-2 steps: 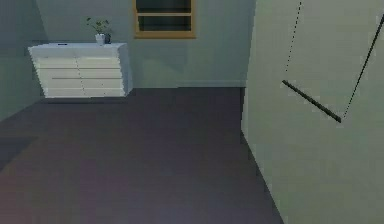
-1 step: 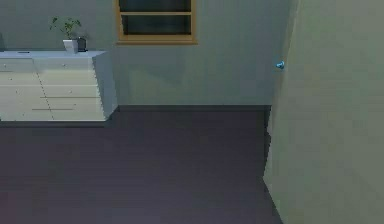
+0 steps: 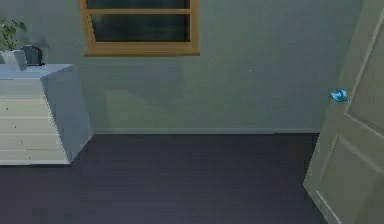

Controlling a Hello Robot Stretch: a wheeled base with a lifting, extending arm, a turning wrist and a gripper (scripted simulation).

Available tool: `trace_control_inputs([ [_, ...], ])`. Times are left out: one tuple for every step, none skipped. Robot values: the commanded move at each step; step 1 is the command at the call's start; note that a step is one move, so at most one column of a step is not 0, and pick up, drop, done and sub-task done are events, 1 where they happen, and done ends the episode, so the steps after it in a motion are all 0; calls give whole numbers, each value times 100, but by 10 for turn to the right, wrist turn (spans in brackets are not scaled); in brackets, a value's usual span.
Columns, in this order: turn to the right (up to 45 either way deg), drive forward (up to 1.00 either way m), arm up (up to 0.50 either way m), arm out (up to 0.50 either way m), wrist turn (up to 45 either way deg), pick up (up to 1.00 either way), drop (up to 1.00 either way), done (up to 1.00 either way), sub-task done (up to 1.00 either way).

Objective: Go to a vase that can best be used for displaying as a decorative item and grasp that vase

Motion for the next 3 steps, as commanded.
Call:
trace_control_inputs([
  [0, 80, 0, 0, 0, 0, 0, 0, 0],
  [270, 0, 0, 0, 0, 0, 0, 0, 0],
  [0, 85, 0, 0, 0, 0, 0, 0, 0],
])
